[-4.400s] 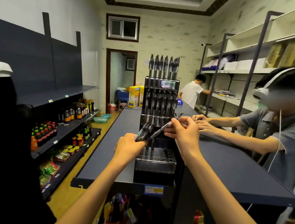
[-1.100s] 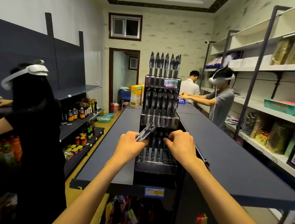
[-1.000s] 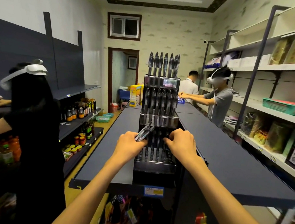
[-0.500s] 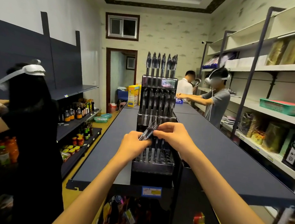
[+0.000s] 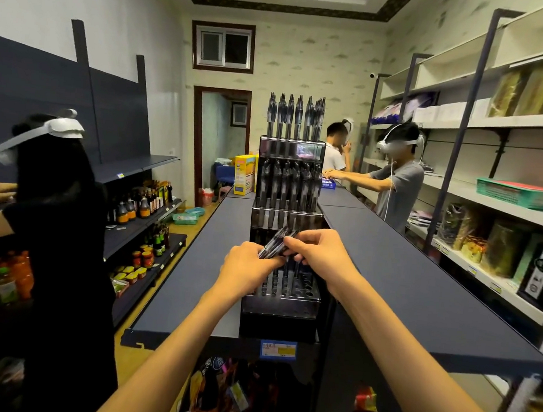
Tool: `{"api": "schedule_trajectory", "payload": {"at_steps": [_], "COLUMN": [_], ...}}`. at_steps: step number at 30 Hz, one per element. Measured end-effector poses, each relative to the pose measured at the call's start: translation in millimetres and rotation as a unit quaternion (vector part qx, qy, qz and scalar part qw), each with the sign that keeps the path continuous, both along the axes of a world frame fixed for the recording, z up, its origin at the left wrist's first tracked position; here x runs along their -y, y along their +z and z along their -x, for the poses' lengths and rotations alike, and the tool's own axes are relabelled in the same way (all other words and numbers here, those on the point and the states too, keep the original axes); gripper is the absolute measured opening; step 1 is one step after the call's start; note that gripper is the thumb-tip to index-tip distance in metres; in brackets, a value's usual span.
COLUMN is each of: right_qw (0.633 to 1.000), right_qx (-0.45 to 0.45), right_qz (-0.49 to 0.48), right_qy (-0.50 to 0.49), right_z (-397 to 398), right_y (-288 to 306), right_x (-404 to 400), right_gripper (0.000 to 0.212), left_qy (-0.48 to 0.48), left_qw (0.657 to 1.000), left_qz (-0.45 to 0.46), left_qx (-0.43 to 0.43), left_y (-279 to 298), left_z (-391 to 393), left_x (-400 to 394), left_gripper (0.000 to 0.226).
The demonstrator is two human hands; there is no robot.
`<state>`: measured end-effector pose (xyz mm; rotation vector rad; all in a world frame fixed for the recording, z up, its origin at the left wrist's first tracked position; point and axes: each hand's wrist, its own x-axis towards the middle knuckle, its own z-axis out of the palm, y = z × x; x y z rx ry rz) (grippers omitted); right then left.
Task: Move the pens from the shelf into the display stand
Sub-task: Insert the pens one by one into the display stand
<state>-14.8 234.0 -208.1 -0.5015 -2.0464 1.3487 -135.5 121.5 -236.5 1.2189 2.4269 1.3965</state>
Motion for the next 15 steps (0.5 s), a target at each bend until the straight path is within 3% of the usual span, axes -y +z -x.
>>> {"api": "schedule_trajectory", "payload": {"at_steps": [8, 12, 15], "right_qw": [0.999, 0.994, 0.989], "right_qx": [-0.015, -0.068, -0.102], "right_qz": [0.017, 0.064, 0.033], "right_qy": [-0.038, -0.062, -0.106], "right_z": [6, 5, 0], "right_y": [-1, 7, 15], "right_x": [8, 4, -7], "right_gripper": [0.018, 0.017, 0.019], "left_qy": [0.018, 0.025, 0.056], "left_qw": [0.997, 0.996, 0.994], "left_qz": [0.041, 0.056, 0.057], "left_qx": [-0.063, -0.061, -0.068], "left_y": [-3, -7, -8], "left_z": [4, 6, 11], "left_x": [-2, 1, 7], "left_gripper": [0.037, 0.037, 0.041]}}
